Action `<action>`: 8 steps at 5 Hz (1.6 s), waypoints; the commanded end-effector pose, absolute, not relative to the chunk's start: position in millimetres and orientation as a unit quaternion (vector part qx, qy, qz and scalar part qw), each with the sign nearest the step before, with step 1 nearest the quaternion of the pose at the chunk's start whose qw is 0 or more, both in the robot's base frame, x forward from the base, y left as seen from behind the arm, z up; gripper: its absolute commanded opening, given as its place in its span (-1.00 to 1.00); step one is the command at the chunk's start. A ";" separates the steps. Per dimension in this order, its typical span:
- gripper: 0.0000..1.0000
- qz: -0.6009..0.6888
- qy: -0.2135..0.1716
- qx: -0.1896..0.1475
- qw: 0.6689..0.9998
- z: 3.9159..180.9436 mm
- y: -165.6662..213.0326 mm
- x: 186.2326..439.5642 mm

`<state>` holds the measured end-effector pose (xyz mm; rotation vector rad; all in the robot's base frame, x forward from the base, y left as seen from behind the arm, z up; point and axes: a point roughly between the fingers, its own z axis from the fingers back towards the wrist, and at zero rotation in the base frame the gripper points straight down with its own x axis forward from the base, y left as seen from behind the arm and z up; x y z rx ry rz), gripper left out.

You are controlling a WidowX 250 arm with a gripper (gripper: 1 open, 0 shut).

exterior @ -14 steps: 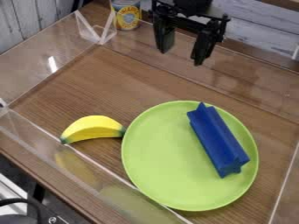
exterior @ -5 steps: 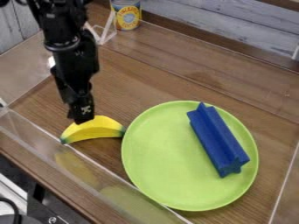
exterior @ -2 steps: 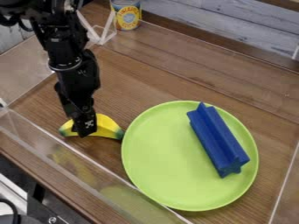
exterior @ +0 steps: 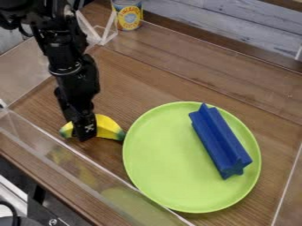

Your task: Put the banana in the green plate

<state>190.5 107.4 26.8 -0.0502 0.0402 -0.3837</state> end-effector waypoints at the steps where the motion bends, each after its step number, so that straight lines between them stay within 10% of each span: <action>1: 1.00 -0.186 0.003 -0.012 0.982 35.2 116.1 201.6; 8: 1.00 -0.176 -0.002 -0.036 0.984 27.2 116.4 204.6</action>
